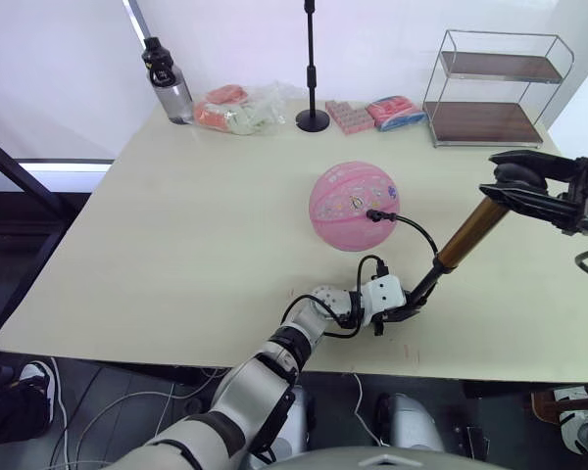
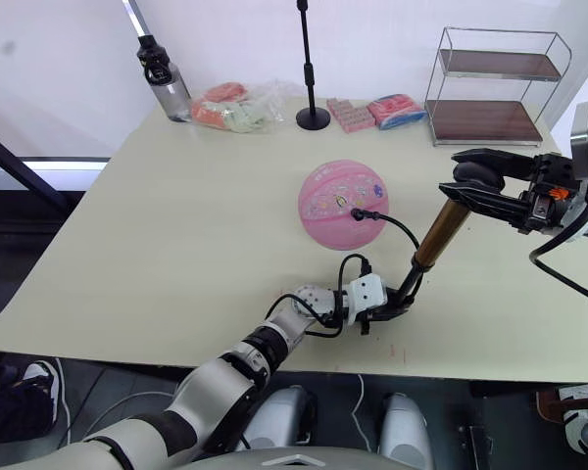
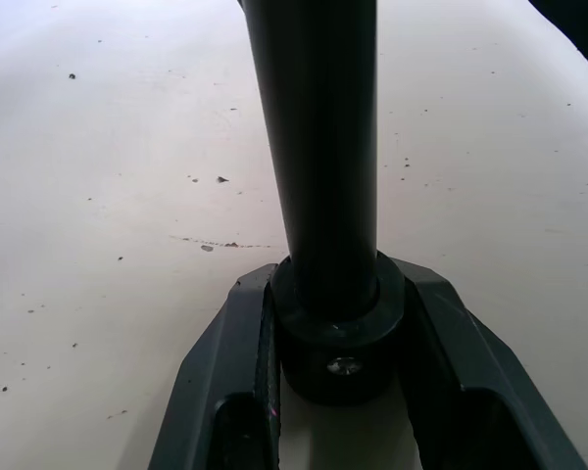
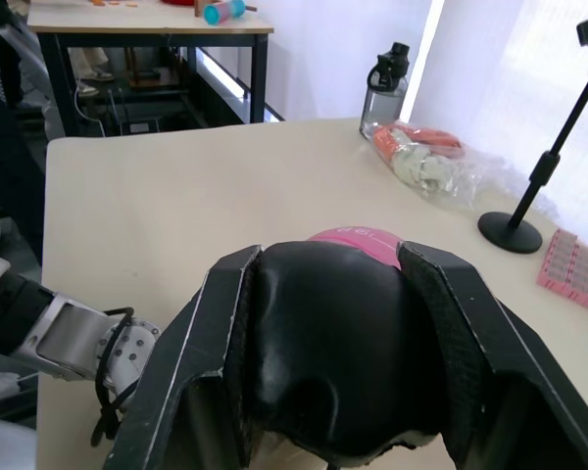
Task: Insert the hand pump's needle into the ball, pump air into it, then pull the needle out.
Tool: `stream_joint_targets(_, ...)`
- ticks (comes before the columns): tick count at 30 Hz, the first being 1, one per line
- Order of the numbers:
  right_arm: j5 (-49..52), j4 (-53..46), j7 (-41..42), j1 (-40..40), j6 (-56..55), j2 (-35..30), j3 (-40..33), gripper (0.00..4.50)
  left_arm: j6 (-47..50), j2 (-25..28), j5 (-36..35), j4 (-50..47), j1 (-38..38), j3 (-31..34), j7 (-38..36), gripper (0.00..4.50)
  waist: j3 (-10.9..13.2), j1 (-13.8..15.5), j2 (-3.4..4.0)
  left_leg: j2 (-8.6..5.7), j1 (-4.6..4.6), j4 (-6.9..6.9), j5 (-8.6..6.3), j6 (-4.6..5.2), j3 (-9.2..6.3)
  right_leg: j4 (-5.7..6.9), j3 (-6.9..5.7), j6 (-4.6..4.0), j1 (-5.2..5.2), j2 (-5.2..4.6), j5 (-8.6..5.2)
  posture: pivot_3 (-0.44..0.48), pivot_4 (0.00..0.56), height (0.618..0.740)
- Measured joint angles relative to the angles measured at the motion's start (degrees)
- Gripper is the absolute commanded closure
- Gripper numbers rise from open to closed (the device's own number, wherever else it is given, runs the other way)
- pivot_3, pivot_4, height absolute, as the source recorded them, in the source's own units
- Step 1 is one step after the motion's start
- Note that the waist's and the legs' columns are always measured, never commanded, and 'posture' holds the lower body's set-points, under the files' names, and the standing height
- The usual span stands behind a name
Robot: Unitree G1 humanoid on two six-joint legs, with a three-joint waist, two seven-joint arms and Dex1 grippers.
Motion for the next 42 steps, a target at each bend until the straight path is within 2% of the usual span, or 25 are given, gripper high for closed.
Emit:
stream_joint_targets(6, 2.9, 0.6, -1.7, -1.3, 4.0, -1.8, -1.1, 2.85, -0.9, -0.1, 0.0, -0.2, -0.3, 0.0, 0.0, 3.4, 0.0, 0.1, 0.09, -0.13, -0.81, 0.1, 0.07, -0.06, -0.06, 0.04, -0.05, -0.07, -0.71, 0.01, 0.36, 0.0, 0.15, 0.74)
stream_joint_targets(10, 2.9, -0.4, -2.3, -1.2, 4.0, -1.3, -1.2, 2.85, -0.9, -0.2, 0.0, -0.2, -0.3, 0.0, 0.0, 3.4, 0.0, 0.1, 0.08, -0.35, -0.83, 0.11, 0.07, -0.06, -0.05, 0.02, -0.05, -0.06, -0.7, -0.01, 0.36, 0.0, 0.15, 0.74)
stream_joint_targets(12, 0.2, -3.1, -1.2, 3.6, -0.8, 2.5, -3.6, 2.85, -0.9, -0.2, 0.2, -0.2, -0.2, -0.1, 0.0, 3.4, 0.0, 0.1, -0.17, -0.34, -0.78, 0.11, 0.07, -0.06, -0.25, 0.01, -0.22, -0.04, -0.56, 0.01, 0.34, 0.0, 0.15, 0.74)
stream_joint_targets(15, -3.3, -4.0, -0.5, 7.5, -5.6, 5.5, -3.5, 2.85, -0.8, 0.2, 0.4, -0.1, -0.2, -0.1, 0.1, 3.4, -0.2, -0.1, -0.15, -0.33, -0.68, 0.11, 0.07, -0.06, -0.19, 0.05, -0.17, 0.0, -0.5, 0.01, 0.32, 0.0, 0.15, 0.74)
stream_joint_targets(17, -5.5, -4.0, -0.7, 8.6, -8.7, 8.7, -2.1, 2.85, -0.6, 0.5, 0.4, 0.0, -0.2, 0.0, 0.3, 3.4, -0.3, -0.4, -0.18, -0.27, -0.6, 0.14, 0.07, -0.07, -0.19, 0.12, -0.14, 0.2, -0.49, 0.06, 0.21, 0.0, 0.15, 0.74)
stream_joint_targets(24, -16.0, -2.2, 1.3, 13.4, -20.4, 12.5, 6.8, 2.85, -0.4, 0.8, 0.5, 0.5, -0.1, 0.1, 0.6, 3.4, -0.6, -0.6, -0.26, 0.02, -0.18, 0.13, 0.08, -0.1, -0.18, 0.15, -0.11, 0.21, -0.18, 0.29, 0.18, 0.0, 0.15, 0.74)
stream_joint_targets(27, -20.4, 0.5, 1.8, 14.1, -25.2, 14.3, 11.6, 2.85, -0.3, 0.9, 0.7, 0.9, 0.1, 0.1, 0.9, 3.4, -0.8, -0.8, -0.43, 0.14, 0.16, 0.01, 0.07, -0.11, -0.16, 0.05, -0.12, 0.2, 0.12, 0.29, 0.16, 0.0, 0.15, 0.74)
stream_joint_targets(33, -28.0, 7.7, 1.7, 14.2, -34.2, 18.4, 19.4, 2.85, -0.3, 0.9, 0.7, 1.4, 0.2, 0.2, 1.0, 3.4, -1.2, -1.2, -0.4, 0.17, 0.2, 0.0, 0.07, -0.11, -0.17, 0.05, -0.13, 0.19, 0.15, 0.28, 0.16, 0.0, 0.15, 0.74)
stream_joint_targets(37, -29.9, 10.0, 1.6, 15.0, -38.3, 19.7, 21.6, 2.85, -0.2, 1.2, 0.6, 1.5, 0.3, 0.7, 0.6, 3.4, -1.4, -1.4, -0.34, 0.17, 0.25, -0.01, 0.07, -0.11, -0.16, 0.06, -0.12, 0.18, 0.17, 0.28, 0.17, 0.0, 0.15, 0.74)
stream_joint_targets(42, -29.2, 10.1, 1.7, 14.6, -38.2, 19.4, 21.4, 2.85, -0.3, 1.3, 0.6, 1.6, 0.4, 1.0, 0.1, 3.4, -1.5, -1.4, -0.36, 0.25, 0.32, -0.03, 0.06, -0.12, -0.21, 0.06, -0.16, 0.05, 0.23, 0.32, 0.08, 0.0, 0.15, 0.74)
